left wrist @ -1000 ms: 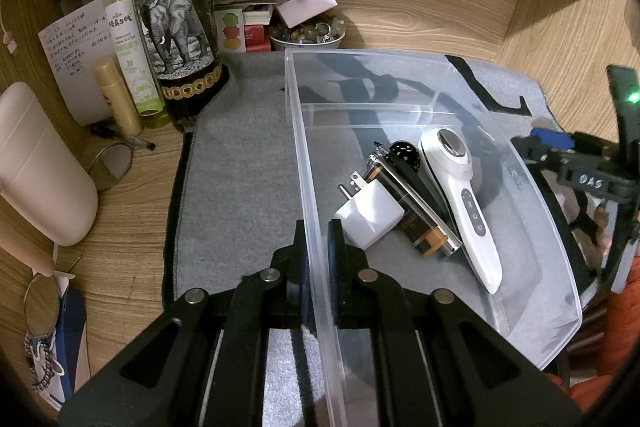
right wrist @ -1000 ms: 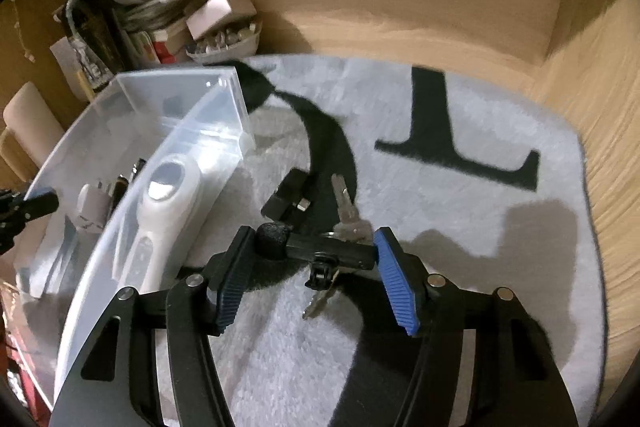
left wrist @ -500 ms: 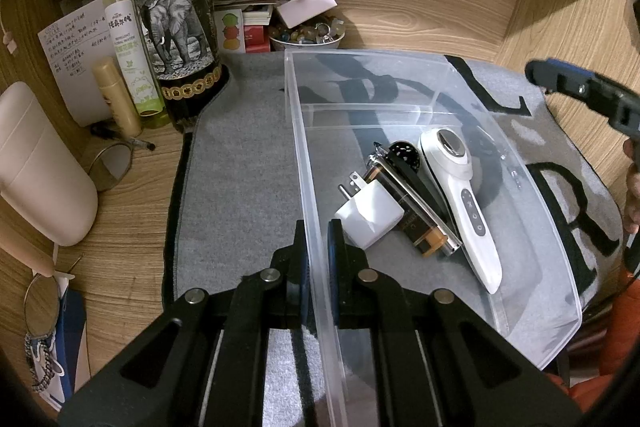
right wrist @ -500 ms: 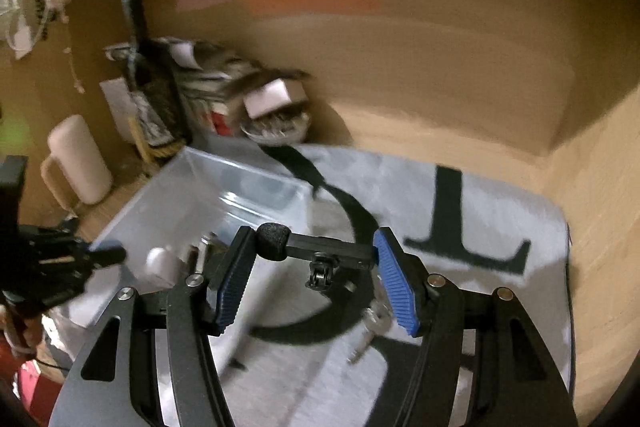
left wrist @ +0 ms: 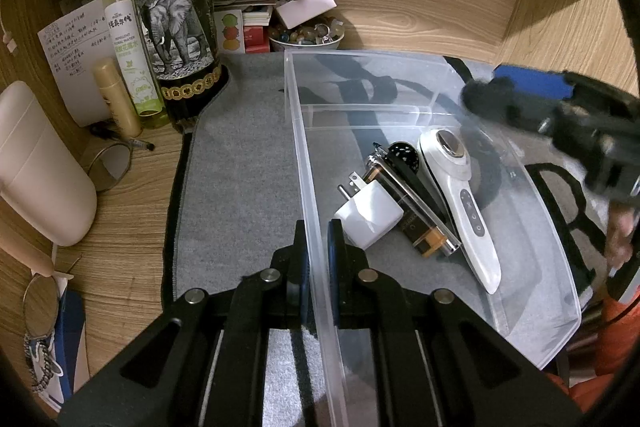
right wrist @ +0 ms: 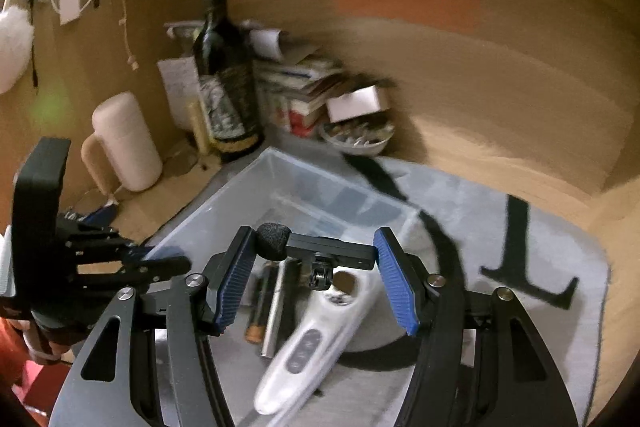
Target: Organize rigid objects
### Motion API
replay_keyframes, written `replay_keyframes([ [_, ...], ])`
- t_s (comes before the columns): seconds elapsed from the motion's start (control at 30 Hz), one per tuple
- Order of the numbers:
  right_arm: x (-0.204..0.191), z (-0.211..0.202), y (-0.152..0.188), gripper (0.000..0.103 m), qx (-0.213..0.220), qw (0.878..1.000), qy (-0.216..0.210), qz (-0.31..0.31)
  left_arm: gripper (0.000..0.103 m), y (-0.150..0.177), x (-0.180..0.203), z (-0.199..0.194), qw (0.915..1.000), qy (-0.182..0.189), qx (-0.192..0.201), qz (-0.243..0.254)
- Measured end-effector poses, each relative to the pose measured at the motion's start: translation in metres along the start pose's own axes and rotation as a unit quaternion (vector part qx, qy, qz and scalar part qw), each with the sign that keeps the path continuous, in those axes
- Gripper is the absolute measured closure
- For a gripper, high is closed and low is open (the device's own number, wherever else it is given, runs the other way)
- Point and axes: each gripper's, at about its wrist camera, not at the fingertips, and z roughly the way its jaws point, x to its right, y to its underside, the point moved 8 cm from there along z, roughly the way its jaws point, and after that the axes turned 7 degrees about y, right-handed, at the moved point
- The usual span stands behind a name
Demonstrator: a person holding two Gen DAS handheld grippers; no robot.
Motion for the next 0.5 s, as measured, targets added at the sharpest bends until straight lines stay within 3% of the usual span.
replay_keyframes([
  [0.5, -0.033, 0.045, 0.029, 0.045, -0.090, 0.994, -0.019, -0.054, 0.095, 0.000, 0.000, 0.000, 1.0000, 0.000, 0.000, 0.000],
])
